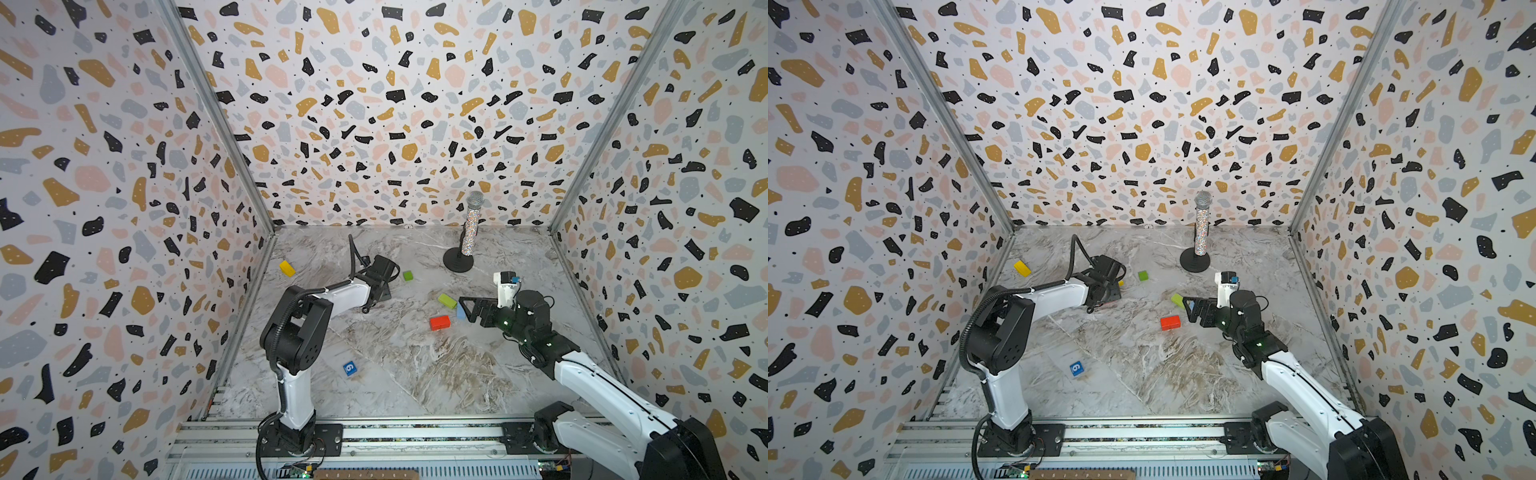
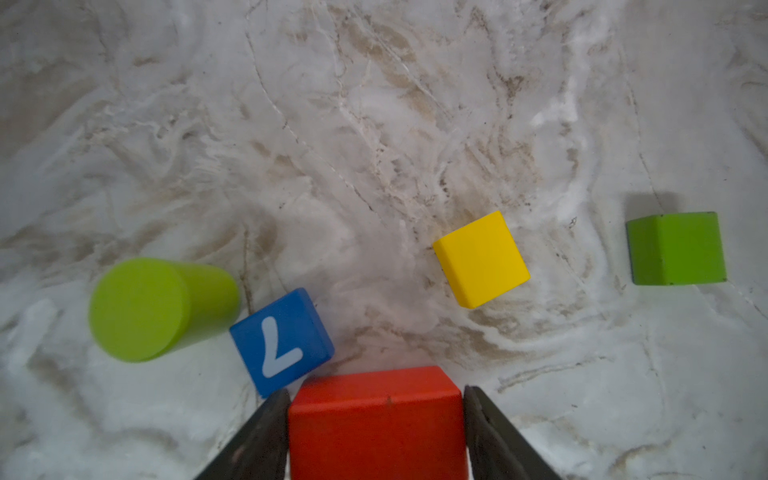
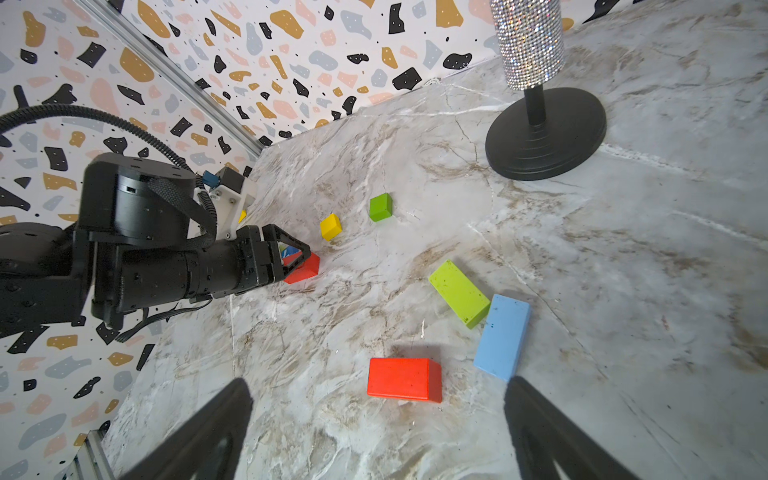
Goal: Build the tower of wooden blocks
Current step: 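Close the left gripper on the red brick beside the blue 7 cube, then lift the red brick with the left gripper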
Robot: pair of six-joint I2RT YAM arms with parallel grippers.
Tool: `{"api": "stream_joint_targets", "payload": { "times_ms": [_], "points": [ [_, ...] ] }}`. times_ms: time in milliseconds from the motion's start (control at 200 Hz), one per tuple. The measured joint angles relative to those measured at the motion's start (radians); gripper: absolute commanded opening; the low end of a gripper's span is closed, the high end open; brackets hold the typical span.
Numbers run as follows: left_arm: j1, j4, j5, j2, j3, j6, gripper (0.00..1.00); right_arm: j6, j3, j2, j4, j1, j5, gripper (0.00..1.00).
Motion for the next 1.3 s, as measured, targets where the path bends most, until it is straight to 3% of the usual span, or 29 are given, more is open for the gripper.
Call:
{"api": "stream_joint_targets", "payload": {
  "times_ms": [220, 541, 976, 1296],
  "points": [
    [-0.01, -0.004, -0.006, 0.016, 0.016, 0.021, 0.63, 0.0, 0.0, 0.0, 0.003, 0.0, -0.007, 0.96],
    [-0.012, -0.003, -0.009, 0.019, 0.021, 0.041, 0.46, 0.003, 0.0, 0.0, 0.008, 0.0, -0.009, 0.96],
    [-0.019, -0.023, -0.011, 0.005, 0.021, 0.073, 0.44, 0.002, 0.0, 0.005, 0.007, 0.0, -0.005, 0.97],
    [-0.036, -0.039, -0.01, -0.118, -0.021, 0.076, 0.44, -0.003, 0.0, 0.019, -0.001, -0.001, 0.014, 0.97]
  ]
}}
